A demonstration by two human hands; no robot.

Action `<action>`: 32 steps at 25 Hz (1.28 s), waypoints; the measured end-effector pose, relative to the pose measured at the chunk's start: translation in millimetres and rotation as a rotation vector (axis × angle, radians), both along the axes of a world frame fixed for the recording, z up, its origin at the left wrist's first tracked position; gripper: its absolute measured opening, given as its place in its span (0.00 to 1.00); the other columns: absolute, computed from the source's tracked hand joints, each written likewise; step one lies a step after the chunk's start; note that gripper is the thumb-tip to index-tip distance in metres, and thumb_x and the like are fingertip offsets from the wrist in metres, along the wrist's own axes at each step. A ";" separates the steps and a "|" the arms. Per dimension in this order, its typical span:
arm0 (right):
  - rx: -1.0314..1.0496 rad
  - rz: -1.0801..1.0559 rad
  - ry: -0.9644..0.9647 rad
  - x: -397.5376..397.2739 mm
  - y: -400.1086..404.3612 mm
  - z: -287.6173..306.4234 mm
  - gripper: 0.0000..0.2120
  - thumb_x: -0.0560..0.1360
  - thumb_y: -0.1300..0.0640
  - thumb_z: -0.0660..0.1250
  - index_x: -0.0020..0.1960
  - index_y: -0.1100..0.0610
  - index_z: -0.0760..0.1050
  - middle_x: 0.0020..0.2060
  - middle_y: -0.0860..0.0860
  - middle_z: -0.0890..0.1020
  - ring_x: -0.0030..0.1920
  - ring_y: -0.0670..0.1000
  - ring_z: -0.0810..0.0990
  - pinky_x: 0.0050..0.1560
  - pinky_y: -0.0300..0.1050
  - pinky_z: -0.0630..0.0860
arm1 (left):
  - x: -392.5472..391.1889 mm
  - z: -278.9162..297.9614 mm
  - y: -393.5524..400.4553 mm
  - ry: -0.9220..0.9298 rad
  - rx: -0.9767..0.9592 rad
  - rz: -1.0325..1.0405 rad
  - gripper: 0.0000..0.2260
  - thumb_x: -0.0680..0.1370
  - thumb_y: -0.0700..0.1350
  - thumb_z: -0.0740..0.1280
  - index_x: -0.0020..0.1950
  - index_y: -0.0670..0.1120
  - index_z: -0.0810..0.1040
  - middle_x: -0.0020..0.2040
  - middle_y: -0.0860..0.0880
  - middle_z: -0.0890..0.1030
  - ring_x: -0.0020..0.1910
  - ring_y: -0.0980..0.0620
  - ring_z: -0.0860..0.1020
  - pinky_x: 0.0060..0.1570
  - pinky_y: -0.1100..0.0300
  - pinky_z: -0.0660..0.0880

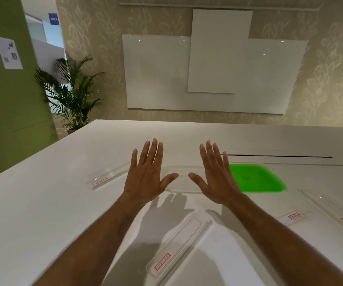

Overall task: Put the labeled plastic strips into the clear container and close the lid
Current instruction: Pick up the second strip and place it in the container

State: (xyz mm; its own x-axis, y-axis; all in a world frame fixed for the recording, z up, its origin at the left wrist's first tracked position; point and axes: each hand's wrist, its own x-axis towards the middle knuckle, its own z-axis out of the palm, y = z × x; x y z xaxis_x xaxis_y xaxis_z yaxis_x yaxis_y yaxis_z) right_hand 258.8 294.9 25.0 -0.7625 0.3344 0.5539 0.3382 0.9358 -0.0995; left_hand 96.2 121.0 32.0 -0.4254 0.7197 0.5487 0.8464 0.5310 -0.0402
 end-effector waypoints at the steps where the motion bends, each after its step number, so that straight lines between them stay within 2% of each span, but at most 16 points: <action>1: -0.008 0.020 0.000 5.1 -6.7 -3.5 0.40 0.77 0.30 0.45 0.78 0.50 0.34 0.79 0.53 0.37 0.78 0.53 0.34 0.77 0.64 0.42 | 3.3 -2.6 -6.6 -0.007 -0.005 -0.004 0.43 0.75 0.73 0.41 0.81 0.46 0.43 0.81 0.45 0.43 0.80 0.44 0.42 0.76 0.39 0.48; 6: -0.035 0.135 0.015 31.7 -37.2 -26.5 0.40 0.77 0.34 0.50 0.79 0.52 0.40 0.80 0.53 0.41 0.79 0.53 0.37 0.77 0.64 0.42 | 30.6 -13.5 -38.7 -0.073 -0.007 -0.061 0.43 0.75 0.73 0.45 0.80 0.48 0.39 0.81 0.47 0.39 0.79 0.46 0.38 0.77 0.41 0.44; 9: -0.028 0.227 0.024 45.3 -47.4 -40.9 0.38 0.78 0.37 0.54 0.80 0.53 0.44 0.80 0.54 0.44 0.79 0.54 0.41 0.77 0.63 0.44 | 51.3 -17.3 -56.3 -0.127 -0.042 -0.108 0.42 0.73 0.74 0.41 0.80 0.50 0.40 0.81 0.49 0.39 0.79 0.49 0.37 0.78 0.43 0.43; 11: -0.042 0.302 0.012 52.3 -50.2 -47.6 0.35 0.79 0.39 0.56 0.80 0.53 0.49 0.80 0.53 0.49 0.80 0.52 0.45 0.78 0.59 0.46 | 64.2 -18.2 -65.1 -0.228 -0.051 -0.144 0.41 0.74 0.74 0.43 0.81 0.52 0.47 0.81 0.51 0.46 0.80 0.50 0.44 0.78 0.46 0.49; 12: -0.045 0.338 -0.006 55.2 -50.5 -49.7 0.33 0.79 0.40 0.57 0.79 0.53 0.53 0.80 0.52 0.53 0.80 0.51 0.48 0.78 0.57 0.48 | 69.9 -18.2 -67.8 -0.292 -0.048 -0.163 0.39 0.74 0.73 0.46 0.80 0.53 0.54 0.81 0.53 0.54 0.79 0.51 0.52 0.76 0.49 0.56; 14: -0.041 0.386 -0.047 58.4 -49.9 -52.1 0.29 0.80 0.42 0.57 0.77 0.53 0.60 0.77 0.50 0.63 0.77 0.47 0.58 0.78 0.54 0.53 | 77.3 -16.4 -70.8 -0.428 -0.072 -0.182 0.31 0.75 0.71 0.55 0.72 0.56 0.69 0.71 0.58 0.72 0.69 0.57 0.70 0.66 0.58 0.69; 15: -0.051 0.401 -0.065 59.1 -49.4 -52.5 0.26 0.80 0.43 0.57 0.75 0.53 0.64 0.73 0.49 0.70 0.74 0.46 0.64 0.77 0.53 0.56 | 80.2 -14.7 -70.7 -0.516 -0.098 -0.184 0.27 0.74 0.70 0.59 0.67 0.57 0.74 0.64 0.60 0.78 0.60 0.59 0.75 0.58 0.63 0.72; 17: -0.096 0.430 -0.087 59.4 -48.9 -51.8 0.21 0.80 0.47 0.60 0.70 0.52 0.71 0.62 0.48 0.79 0.64 0.47 0.74 0.71 0.50 0.66 | 85.4 -12.4 -69.1 -0.704 -0.134 -0.197 0.22 0.72 0.67 0.67 0.57 0.56 0.81 0.49 0.60 0.83 0.46 0.60 0.80 0.43 0.68 0.73; 18: -0.112 0.444 -0.094 59.2 -49.4 -50.8 0.18 0.80 0.49 0.61 0.68 0.52 0.74 0.57 0.47 0.81 0.59 0.47 0.76 0.66 0.48 0.70 | 87.1 -12.8 -67.8 -0.776 -0.146 -0.209 0.19 0.71 0.65 0.70 0.53 0.54 0.83 0.44 0.58 0.84 0.41 0.60 0.81 0.38 0.70 0.72; 19: -0.115 0.459 -0.100 58.9 -50.0 -50.1 0.16 0.79 0.51 0.61 0.65 0.53 0.76 0.54 0.47 0.82 0.55 0.48 0.76 0.61 0.45 0.72 | 88.6 -13.4 -66.6 -0.840 -0.147 -0.221 0.16 0.70 0.62 0.72 0.49 0.52 0.85 0.41 0.57 0.84 0.37 0.60 0.82 0.34 0.71 0.72; 21: -0.105 0.494 -0.107 57.3 -50.0 -50.2 0.14 0.79 0.53 0.62 0.62 0.54 0.78 0.51 0.48 0.82 0.52 0.49 0.76 0.57 0.41 0.71 | 91.9 -13.7 -65.4 -0.961 -0.141 -0.237 0.11 0.71 0.56 0.74 0.44 0.50 0.86 0.37 0.53 0.86 0.33 0.59 0.83 0.32 0.69 0.75; 25: -0.143 0.503 -0.106 56.0 -48.8 -51.1 0.13 0.80 0.53 0.63 0.62 0.53 0.79 0.50 0.48 0.82 0.52 0.50 0.76 0.57 0.41 0.71 | 96.6 -12.8 -63.0 -1.029 -0.169 -0.234 0.06 0.74 0.49 0.73 0.44 0.47 0.86 0.36 0.53 0.87 0.32 0.58 0.84 0.40 0.63 0.80; 28: -0.200 0.501 -0.050 57.1 -48.6 -51.2 0.14 0.79 0.52 0.63 0.63 0.51 0.78 0.52 0.46 0.82 0.54 0.47 0.75 0.58 0.42 0.72 | 95.3 -8.9 -60.4 -1.037 -0.138 -0.216 0.05 0.76 0.47 0.73 0.42 0.48 0.85 0.34 0.51 0.86 0.30 0.57 0.83 0.36 0.63 0.80; 32: -0.292 0.497 -0.009 62.0 -43.0 -43.0 0.17 0.78 0.44 0.63 0.66 0.46 0.74 0.59 0.43 0.79 0.62 0.42 0.74 0.63 0.42 0.72 | 82.1 1.0 -57.4 -1.045 -0.087 -0.220 0.05 0.77 0.43 0.70 0.42 0.48 0.85 0.32 0.52 0.84 0.28 0.57 0.81 0.33 0.64 0.78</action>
State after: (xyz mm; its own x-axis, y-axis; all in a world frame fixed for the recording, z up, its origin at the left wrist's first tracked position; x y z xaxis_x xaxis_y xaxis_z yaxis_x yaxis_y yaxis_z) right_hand 320.8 252.0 -17.9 -0.8712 0.0733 0.4855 -0.1329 0.9167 -0.3768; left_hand 178.3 63.6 33.1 -0.5110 0.8568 -0.0687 0.5602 0.3926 0.7294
